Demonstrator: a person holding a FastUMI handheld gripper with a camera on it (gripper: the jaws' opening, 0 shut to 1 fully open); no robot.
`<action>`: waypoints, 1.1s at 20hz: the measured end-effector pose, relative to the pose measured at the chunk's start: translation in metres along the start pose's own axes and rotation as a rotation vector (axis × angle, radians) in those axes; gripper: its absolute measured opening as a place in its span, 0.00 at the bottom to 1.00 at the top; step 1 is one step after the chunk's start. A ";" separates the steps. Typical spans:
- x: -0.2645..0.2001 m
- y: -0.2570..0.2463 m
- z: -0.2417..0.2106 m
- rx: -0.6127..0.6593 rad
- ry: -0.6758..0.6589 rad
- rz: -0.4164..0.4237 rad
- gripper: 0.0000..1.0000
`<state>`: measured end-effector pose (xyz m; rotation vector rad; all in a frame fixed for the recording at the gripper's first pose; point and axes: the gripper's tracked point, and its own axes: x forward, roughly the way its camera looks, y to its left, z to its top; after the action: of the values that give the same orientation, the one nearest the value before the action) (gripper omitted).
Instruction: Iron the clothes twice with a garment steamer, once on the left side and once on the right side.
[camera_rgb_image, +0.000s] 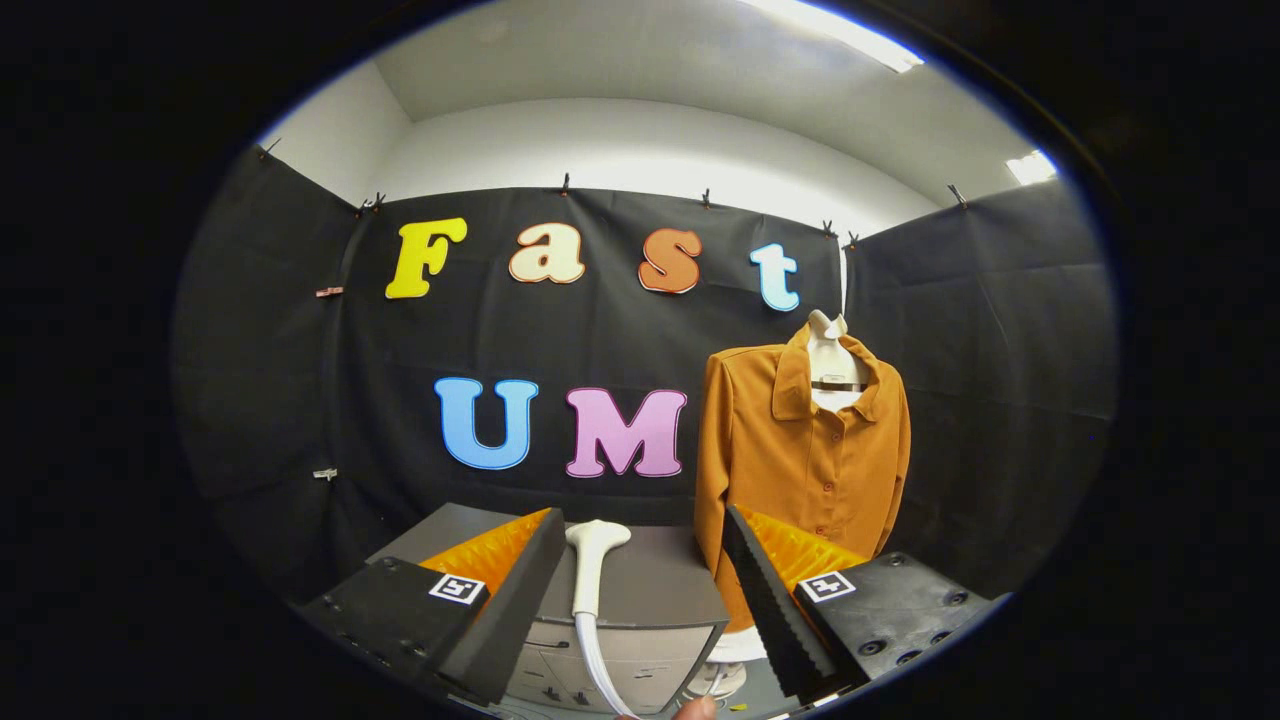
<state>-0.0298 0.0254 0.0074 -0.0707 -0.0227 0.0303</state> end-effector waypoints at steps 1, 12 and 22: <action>0.001 0.001 -0.002 0.002 0.003 0.004 0.98; 0.044 0.019 -0.056 0.030 0.153 0.044 0.98; 0.127 0.067 -0.186 -0.017 0.497 0.092 0.98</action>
<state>0.0998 0.0833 -0.1799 -0.0945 0.4771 0.1042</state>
